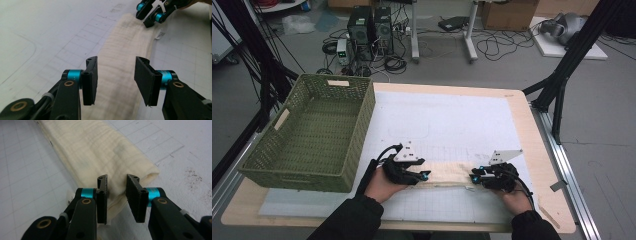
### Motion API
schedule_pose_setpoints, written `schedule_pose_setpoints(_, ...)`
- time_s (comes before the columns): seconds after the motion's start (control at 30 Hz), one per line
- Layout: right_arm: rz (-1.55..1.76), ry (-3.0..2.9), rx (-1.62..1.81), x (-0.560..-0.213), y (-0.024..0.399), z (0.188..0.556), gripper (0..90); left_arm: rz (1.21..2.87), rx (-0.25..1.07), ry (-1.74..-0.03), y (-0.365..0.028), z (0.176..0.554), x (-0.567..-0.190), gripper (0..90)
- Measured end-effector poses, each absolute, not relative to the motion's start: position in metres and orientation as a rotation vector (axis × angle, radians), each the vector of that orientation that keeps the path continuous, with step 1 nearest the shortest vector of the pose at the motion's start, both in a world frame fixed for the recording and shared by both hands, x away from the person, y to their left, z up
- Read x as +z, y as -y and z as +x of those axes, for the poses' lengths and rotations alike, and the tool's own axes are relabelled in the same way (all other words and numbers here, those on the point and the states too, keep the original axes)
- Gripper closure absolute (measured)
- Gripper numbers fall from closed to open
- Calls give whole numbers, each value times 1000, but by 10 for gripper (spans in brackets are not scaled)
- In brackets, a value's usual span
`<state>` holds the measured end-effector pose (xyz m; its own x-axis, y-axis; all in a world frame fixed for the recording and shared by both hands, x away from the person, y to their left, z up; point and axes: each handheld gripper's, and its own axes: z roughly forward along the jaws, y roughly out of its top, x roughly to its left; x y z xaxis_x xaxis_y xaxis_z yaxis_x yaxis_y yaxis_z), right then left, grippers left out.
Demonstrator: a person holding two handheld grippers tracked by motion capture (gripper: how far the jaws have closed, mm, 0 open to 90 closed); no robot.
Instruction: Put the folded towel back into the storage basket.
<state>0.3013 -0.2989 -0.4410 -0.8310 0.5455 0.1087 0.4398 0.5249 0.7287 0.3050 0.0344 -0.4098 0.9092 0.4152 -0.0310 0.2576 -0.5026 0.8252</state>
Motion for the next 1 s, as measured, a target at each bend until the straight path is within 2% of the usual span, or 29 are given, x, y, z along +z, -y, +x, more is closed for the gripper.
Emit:
schedule_pose_setpoints(0.13,868,-2633,1208,-442,300,302,709,2200,123,-456,-15,318,-414,480)
schedule_pose_setpoints(0.37,871,-2633,1224,-443,302,303,705,2265,120,-433,-3,328,-420,389)
schedule_pose_setpoints(0.5,874,-2634,1226,-443,302,303,703,2307,131,-440,-6,327,-419,384)
schedule_pose_setpoints(0.6,881,-2635,1228,-444,302,304,696,2361,161,-372,-2,325,-409,377)
schedule_pose_setpoints(1.0,882,-2641,1242,-445,303,305,690,2447,21,-359,13,342,-429,332)
